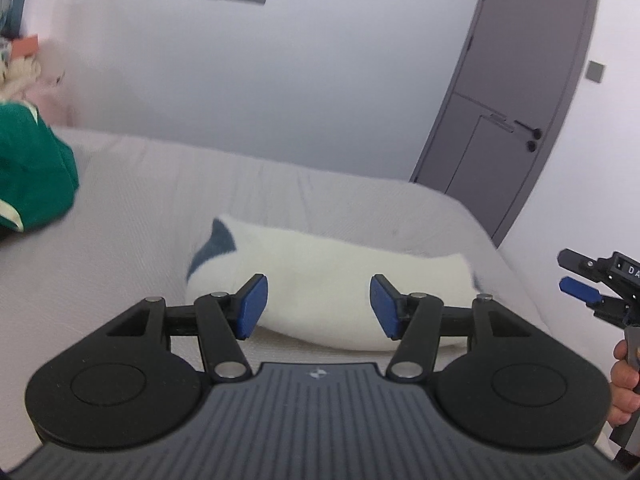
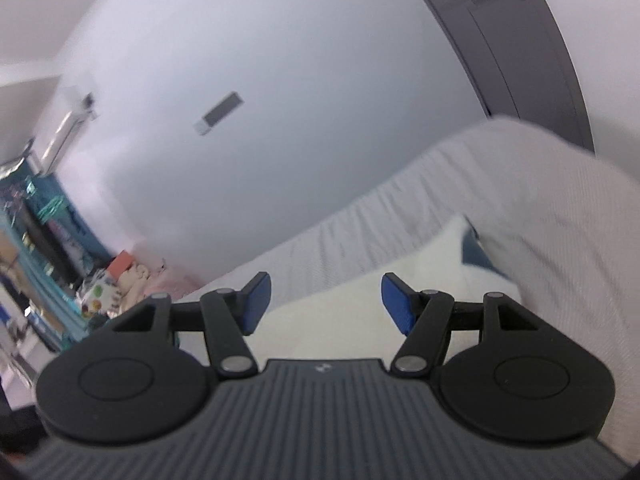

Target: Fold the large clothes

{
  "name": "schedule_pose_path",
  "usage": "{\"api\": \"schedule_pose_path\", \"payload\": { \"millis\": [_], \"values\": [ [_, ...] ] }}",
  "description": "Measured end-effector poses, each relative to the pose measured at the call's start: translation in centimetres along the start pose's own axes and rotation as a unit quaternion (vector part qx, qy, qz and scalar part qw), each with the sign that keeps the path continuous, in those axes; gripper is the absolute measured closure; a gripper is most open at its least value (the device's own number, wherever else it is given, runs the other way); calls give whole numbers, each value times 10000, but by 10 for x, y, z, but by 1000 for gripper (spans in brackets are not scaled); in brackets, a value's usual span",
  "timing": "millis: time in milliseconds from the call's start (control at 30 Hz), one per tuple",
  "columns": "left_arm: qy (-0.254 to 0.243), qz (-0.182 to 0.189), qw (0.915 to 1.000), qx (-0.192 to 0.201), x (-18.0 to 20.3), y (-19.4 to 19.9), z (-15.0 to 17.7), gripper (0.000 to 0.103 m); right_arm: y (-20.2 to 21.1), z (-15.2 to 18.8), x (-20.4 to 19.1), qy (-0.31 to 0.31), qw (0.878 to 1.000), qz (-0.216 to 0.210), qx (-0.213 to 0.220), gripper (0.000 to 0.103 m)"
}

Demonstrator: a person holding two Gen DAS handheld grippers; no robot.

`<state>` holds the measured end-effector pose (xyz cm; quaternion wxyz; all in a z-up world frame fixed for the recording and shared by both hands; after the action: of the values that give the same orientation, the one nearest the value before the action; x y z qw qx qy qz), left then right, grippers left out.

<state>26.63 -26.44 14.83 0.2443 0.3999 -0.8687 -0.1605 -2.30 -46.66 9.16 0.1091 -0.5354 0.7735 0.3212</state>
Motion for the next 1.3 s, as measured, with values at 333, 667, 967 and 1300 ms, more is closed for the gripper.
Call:
{"api": "schedule_pose_path", "payload": {
  "millis": [333,667,967,1300],
  "values": [
    [-649,17,9976,252,69,114,24,40,105,18,-73,1436,9890,-72,335,38],
    [-840,164,9959,309,80,162,69,40,152,63,-85,1825,9826,-169,286,38],
    [-978,304,9939,404,74,170,104,40,163,94,-95,2083,9774,-255,251,38],
    [-777,243,9959,386,52,152,124,40,146,120,-92,2111,9773,-108,147,38]
  ]
}}
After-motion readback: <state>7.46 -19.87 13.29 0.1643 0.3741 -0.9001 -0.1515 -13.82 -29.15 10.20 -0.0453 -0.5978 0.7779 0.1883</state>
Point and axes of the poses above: each gripper's, at about its wrist camera, not at the fingertips, and y roughly against the way its jaws point, x to its right, z to its underside, the point moved 4 cm from there along -y, roughly the way its jaws point, and after that the axes turned 6 degrees about z, right-handed, at the moved point
